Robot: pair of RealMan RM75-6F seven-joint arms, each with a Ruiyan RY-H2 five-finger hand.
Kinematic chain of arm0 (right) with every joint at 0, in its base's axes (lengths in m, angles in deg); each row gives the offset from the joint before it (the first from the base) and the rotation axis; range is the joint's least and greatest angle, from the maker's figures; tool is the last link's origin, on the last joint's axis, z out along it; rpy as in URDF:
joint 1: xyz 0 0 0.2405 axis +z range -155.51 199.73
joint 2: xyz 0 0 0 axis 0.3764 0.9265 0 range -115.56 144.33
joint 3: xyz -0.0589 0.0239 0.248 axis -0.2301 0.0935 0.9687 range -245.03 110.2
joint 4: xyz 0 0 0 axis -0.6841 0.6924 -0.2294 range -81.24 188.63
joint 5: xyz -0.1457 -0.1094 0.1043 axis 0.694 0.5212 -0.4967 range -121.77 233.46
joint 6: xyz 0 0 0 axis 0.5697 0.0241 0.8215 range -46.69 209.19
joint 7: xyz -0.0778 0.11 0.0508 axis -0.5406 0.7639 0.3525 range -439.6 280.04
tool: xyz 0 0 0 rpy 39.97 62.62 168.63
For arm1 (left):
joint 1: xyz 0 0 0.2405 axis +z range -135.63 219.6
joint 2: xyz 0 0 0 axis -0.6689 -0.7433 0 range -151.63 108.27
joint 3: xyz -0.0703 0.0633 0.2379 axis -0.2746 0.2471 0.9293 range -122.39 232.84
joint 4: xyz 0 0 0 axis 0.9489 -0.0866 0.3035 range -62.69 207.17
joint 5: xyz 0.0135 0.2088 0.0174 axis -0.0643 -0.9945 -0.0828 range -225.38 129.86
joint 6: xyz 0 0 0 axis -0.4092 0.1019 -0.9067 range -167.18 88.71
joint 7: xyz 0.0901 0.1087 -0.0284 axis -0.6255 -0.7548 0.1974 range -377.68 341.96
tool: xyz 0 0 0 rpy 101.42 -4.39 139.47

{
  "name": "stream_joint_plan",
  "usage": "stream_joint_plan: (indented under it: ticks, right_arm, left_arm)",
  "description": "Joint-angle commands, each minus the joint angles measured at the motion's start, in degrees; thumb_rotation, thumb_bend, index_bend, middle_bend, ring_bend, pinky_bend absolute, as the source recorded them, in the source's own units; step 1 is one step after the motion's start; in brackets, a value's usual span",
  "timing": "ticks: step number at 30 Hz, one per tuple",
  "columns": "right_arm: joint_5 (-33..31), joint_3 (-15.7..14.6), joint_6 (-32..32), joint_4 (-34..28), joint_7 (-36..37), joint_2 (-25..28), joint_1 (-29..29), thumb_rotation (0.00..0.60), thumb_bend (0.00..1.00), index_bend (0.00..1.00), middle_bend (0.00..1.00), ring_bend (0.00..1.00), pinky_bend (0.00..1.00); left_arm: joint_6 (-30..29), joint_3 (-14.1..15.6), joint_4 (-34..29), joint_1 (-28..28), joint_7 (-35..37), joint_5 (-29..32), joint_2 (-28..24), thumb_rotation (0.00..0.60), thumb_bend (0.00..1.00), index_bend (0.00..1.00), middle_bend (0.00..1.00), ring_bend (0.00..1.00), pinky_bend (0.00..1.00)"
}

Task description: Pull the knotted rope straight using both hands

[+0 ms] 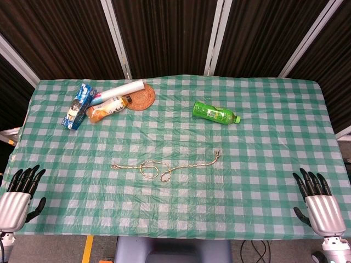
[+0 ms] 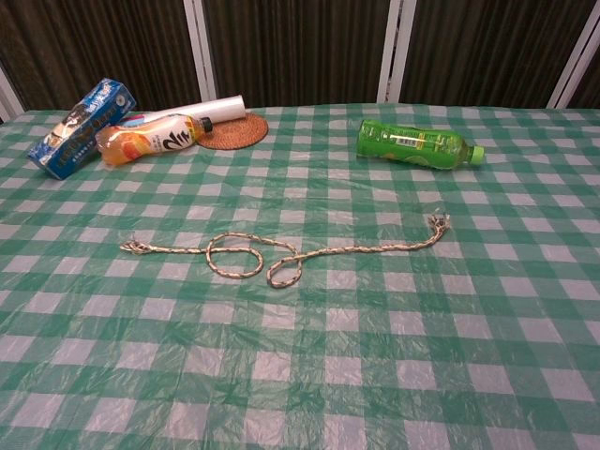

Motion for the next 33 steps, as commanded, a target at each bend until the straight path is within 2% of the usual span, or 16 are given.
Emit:
stream_joint_plan:
  ticks: [1,7,13,17,20,24,33]
  right_arm:
    - [0.0,-0.1,0.2,0.0,0.0,0.0,0.0,0.6,0.33,0.0,0.0,0.0,0.0]
    - [0.1,-0.1,0.0,-0.3,0.3,0.2,-0.1,0.6,0.33,0.0,0.0,0.0,0.0]
    - [0.0,-0.1,0.3,-0.2,0.3,0.2,0.0,0.6,0.33,0.0,0.0,0.0,0.0]
    - [-0.6,0.2,0.8,-0.1,0.2,0.1,0.2,0.6,0.33,0.0,0.0,0.0,0.0]
    - [-1.1,0.4,1.0,0.0,0.0,0.0,0.3,0.6,0.33,0.0,0.0,0.0,0.0]
    - [-2.3,0.7,2.2,0.2,-0.9,-0.4,0.7,0.6,0.33,0.0,0.0,0.0,0.0]
    - [-3.1,0.9,2.5,0.1,-0.9,-0.3,0.8,0.6,0.33,0.0,0.0,0.0,0.0]
  left_arm:
    - [0.1,0.2,-0.1,0.0,-0.2,-0.2,0.0,0.6,0.42,0.0,0.0,0.0,0.02]
    - [1.3,0.0,1.1,-1.9,0.1,-2.1,2.2,0.6,0.42,0.0,0.0,0.0,0.02]
    - [6.2,-2.5,5.3,-7.6,0.7,-3.0,8.2,0.6,0.43,0.0,0.0,0.0,0.02]
    - [9.7,-4.7,10.9,-12.0,2.2,-2.3,13.9,0.6,0.44,0.12,0.0,0.0,0.01]
    - [11.9,-5.4,14.2,-14.3,3.2,-1.8,17.2,0.6,0.44,0.23,0.0,0.0,0.01]
    - [14.6,-5.9,18.6,-17.3,2.7,-1.2,22.0,0.6,0.44,0.3,0.0,0.0,0.01]
    - [22.1,-6.6,25.9,-22.6,2.4,2.4,29.5,0.6,0.43,0.35,0.0,0.0,0.01]
